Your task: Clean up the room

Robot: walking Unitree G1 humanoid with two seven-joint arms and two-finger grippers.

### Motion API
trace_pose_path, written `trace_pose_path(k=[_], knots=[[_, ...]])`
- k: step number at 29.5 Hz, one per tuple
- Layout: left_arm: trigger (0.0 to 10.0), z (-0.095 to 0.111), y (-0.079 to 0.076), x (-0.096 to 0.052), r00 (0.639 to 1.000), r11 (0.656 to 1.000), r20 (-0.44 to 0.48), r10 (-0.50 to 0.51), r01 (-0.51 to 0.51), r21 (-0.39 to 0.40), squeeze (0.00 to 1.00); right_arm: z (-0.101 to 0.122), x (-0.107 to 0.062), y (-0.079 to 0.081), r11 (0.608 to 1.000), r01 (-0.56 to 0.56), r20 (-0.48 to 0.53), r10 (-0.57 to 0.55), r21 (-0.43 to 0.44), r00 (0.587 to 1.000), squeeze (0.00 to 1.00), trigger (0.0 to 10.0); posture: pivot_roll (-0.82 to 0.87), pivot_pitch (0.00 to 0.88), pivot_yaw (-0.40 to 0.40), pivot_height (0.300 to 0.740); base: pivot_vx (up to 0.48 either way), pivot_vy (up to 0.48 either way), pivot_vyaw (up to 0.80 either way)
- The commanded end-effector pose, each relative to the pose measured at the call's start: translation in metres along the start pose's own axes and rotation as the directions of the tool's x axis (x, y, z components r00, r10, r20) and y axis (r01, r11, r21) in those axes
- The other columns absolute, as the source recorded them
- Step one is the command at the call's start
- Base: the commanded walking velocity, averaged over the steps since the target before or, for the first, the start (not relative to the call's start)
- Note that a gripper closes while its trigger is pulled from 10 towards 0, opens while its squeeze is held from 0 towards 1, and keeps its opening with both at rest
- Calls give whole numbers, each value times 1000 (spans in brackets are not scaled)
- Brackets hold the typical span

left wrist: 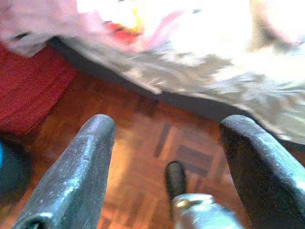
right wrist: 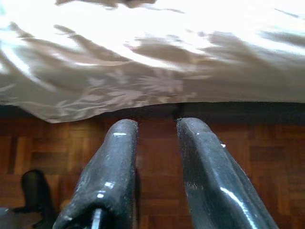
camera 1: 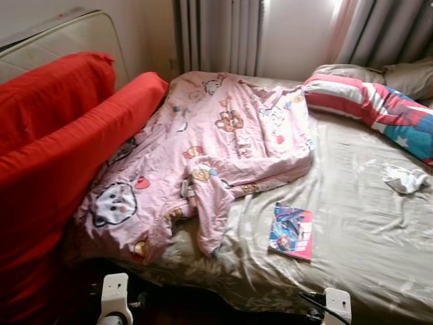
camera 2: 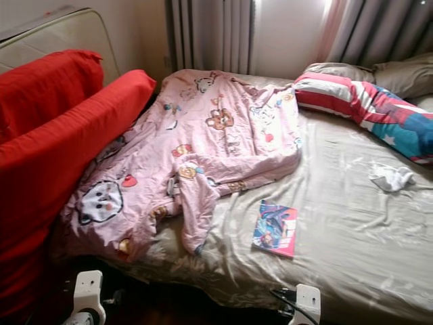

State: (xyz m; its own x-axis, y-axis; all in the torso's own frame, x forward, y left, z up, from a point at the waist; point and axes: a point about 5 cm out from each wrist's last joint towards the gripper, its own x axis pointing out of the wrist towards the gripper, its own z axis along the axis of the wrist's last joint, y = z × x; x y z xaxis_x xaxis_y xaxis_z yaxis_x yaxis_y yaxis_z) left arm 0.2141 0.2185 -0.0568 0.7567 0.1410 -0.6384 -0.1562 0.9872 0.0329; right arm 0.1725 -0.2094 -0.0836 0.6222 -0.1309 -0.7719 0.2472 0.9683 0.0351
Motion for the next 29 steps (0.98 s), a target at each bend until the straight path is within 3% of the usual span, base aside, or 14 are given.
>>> trace_pose_path(k=[1, 11, 16, 17, 19, 22, 23, 27, 29], knots=[[10000, 4, 1, 1, 1000, 1000, 21, 10, -10, -3, 0, -1, -1, -3, 1000, 14, 2, -14, 14, 1000, 0, 10000, 41, 31, -9, 740, 0, -472, 0], [10000, 15, 17, 1, 997, 999, 69, 44, -42, -27, 0, 3, -1, -3, 999, 5, 50, -7, 36, 999, 0, 10000, 39, 32, -9, 740, 0, -89, 0], [10000, 48, 26, 3, 966, 997, 248, 75, -66, -42, 0, 8, -2, -3, 998, -4, 115, -3, 59, 993, 0, 10000, 40, 34, -12, 740, 0, 0, 0], [10000, 61, 29, 2, 943, 997, 325, 78, -67, -43, 0, 58, 5, 13, 998, -50, 286, 37, 36, 958, 0, 10000, 41, 36, -12, 740, 0, 0, 0], [10000, 73, 30, -1, 914, 997, 398, 75, -62, -46, 0, 92, 5, 25, 997, -81, 407, 80, -16, 910, 0, 10000, 33, 39, -13, 740, 0, 0, 0], [10000, 83, 29, -3, 887, 998, 458, 61, -49, -37, 0, 103, 3, 28, 993, -104, 458, 115, -49, 882, 0, 10000, 32, 43, -15, 740, 0, 0, 0], [10000, 91, 25, -6, 859, 999, 511, 39, -33, -20, 0, 111, 0, 30, 990, -122, 499, 143, -74, 855, 0, 10000, 32, 43, -16, 740, 0, 0, 0], [10000, 101, 16, -15, 803, 1000, 596, -12, -1, 21, 0, 123, -5, 33, 983, -147, 577, 181, -106, 796, 0, 10000, 31, 41, -15, 740, 0, 0, 0], [10000, 101, 15, -18, 794, 1000, 607, -12, 3, 16, 0, 125, -7, 34, 983, -151, 592, 185, -107, 784, 0, 10000, 26, 39, -12, 740, 0, 0, 0]])
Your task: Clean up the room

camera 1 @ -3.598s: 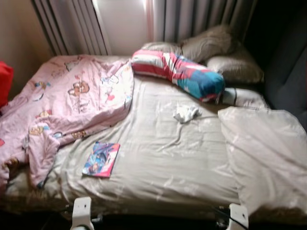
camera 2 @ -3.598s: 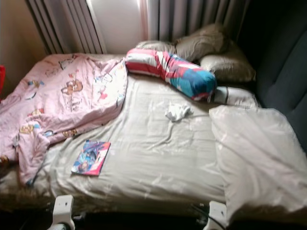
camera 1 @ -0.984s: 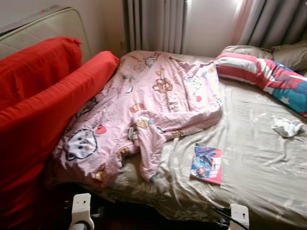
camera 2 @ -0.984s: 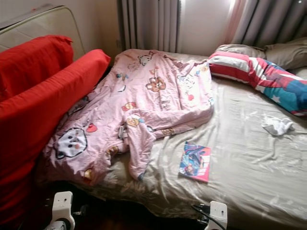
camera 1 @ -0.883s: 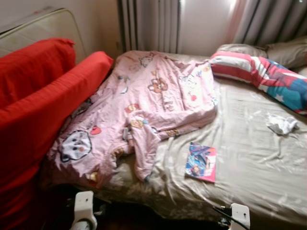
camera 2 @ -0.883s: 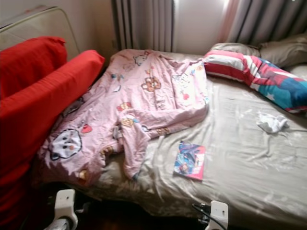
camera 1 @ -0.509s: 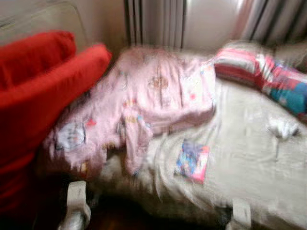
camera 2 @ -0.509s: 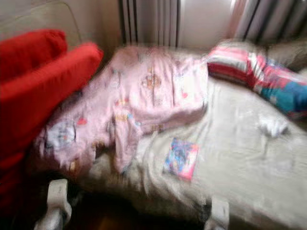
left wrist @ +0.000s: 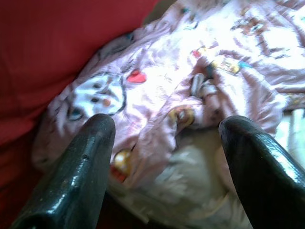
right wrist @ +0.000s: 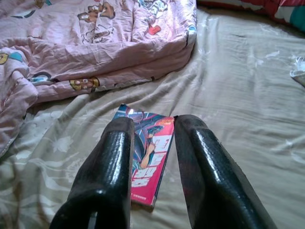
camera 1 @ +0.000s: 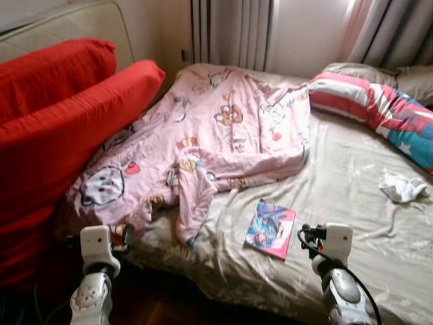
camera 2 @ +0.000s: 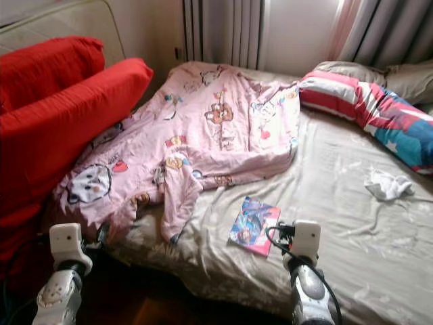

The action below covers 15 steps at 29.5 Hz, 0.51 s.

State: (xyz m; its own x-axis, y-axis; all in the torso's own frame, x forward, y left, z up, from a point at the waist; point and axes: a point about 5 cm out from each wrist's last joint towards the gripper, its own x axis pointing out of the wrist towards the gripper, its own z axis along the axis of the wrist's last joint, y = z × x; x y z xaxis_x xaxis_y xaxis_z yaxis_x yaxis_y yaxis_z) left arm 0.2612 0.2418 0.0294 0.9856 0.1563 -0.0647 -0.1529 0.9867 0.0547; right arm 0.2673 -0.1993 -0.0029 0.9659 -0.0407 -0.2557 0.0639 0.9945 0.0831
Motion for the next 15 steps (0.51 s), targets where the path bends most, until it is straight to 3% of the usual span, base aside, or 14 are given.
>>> trace_pose_path(k=[1, 5, 15], knots=[[10000, 4, -5, -3, 999, 1000, 39, -12, 12, -14, 0, 7, -1, -1, 1000, 1, 61, -1, -3, 998, 0, 10000, 20, 40, -12, 740, 0, 0, 0], [10000, 6, -9, -12, 998, 999, 62, -16, 17, -28, 0, 8, -6, 6, 1000, -23, 113, 24, -11, 993, 0, 10000, 12, 42, -15, 740, 0, 0, 0], [10000, 12, -12, -7, 998, 999, 57, -38, 39, -22, 0, 5, -7, 9, 999, -37, 92, 39, -22, 995, 0, 10000, 12, 37, -14, 740, 0, 0, 0]])
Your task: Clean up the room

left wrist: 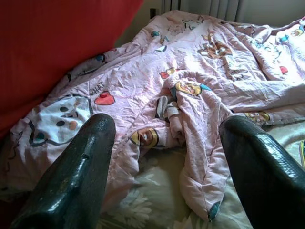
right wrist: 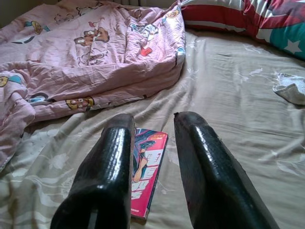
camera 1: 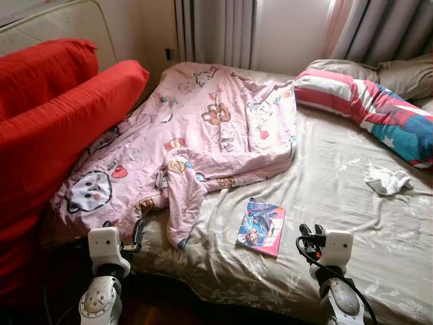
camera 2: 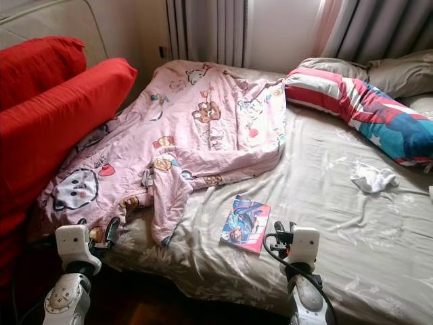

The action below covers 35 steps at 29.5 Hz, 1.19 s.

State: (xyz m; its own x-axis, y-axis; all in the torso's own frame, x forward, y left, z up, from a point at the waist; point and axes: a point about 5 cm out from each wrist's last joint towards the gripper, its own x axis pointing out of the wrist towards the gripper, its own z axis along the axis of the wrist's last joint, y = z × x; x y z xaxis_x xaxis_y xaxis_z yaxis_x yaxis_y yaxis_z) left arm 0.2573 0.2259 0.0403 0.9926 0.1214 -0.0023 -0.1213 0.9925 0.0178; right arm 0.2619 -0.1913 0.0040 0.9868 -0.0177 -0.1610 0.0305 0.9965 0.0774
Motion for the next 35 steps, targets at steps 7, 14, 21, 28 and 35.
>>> trace_pose_path(k=[7, 14, 21, 28, 35], knots=[[10000, 2, 1, -3, 1000, 1000, -14, -12, 12, 9, 0, 1, -2, 1, 998, -49, -6, 49, -49, 999, 0, 10000, 14, 38, -19, 740, 199, 0, 451], [10000, 1, -1, -4, 1000, 1000, -24, -16, 16, 5, 0, -1, -1, 0, 999, -39, -23, 38, -33, 999, 0, 10000, 17, 33, -20, 740, 298, 0, 114], [10000, 1, -1, -4, 999, 1000, -30, -19, 19, 5, 0, -1, -1, 3, 999, -35, -23, 35, -21, 999, 0, 10000, 21, 29, -21, 740, 303, 0, 0], [10000, 2, -2, -2, 999, 1000, -32, -26, 26, 6, 0, -1, 1, -1, 1000, 4, -30, -5, -21, 1000, 0, 10000, 22, 34, -17, 740, 305, 0, 0], [10000, 6, -4, 3, 999, 999, -28, -38, 39, 2, 0, 1, 4, 0, 1000, 17, -29, -17, -14, 999, 0, 10000, 24, 53, -9, 740, 124, 0, 0]])
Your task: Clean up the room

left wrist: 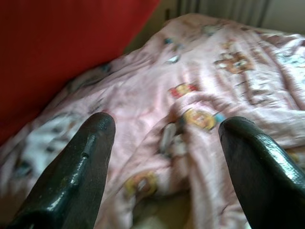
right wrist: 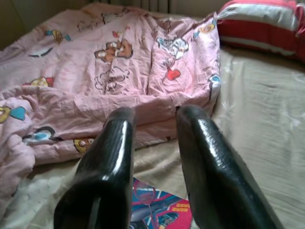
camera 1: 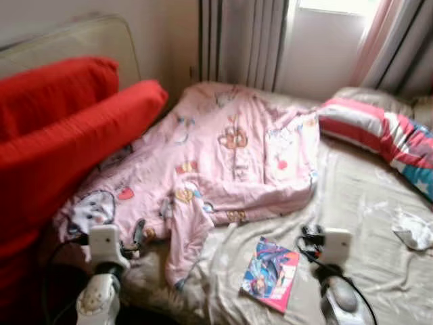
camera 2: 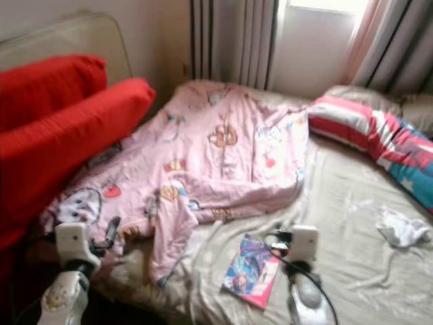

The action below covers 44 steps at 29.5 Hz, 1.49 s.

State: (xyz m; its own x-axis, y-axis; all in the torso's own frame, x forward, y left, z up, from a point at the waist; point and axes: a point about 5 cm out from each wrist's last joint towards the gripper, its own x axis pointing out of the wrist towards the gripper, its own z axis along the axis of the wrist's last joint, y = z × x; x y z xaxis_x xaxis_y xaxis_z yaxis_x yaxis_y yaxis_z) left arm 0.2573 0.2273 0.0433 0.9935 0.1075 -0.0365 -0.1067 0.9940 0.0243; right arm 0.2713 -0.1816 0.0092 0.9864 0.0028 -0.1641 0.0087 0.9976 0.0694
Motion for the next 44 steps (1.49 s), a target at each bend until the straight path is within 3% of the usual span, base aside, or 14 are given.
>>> trace_pose_path(k=[1, 19, 33, 44], knots=[[10000, 3, -5, 3, 1000, 1000, 6, -24, 24, -4, 0, -5, -5, -11, 999, 37, -25, -37, -2, 999, 0, 10000, 24, 53, -9, 740, 0, 0, 0], [10000, 6, -9, 6, 999, 999, 6, -37, 37, -21, 0, -8, -6, -4, 1000, 21, -34, -21, 10, 999, 0, 10000, 27, 69, 1, 740, 0, 0, 0], [10000, 6, -13, 5, 998, 998, 2, -63, 63, 8, 0, -8, -4, -1, 1000, 19, -41, -19, -4, 999, 0, 10000, 30, 81, 2, 740, 0, 0, 0], [10000, 6, -12, 4, 998, 997, -3, -70, 70, 14, 0, -14, -6, -1, 1000, 23, -86, -24, -11, 996, 0, 10000, 31, 91, 6, 675, 0, 0, 0]])
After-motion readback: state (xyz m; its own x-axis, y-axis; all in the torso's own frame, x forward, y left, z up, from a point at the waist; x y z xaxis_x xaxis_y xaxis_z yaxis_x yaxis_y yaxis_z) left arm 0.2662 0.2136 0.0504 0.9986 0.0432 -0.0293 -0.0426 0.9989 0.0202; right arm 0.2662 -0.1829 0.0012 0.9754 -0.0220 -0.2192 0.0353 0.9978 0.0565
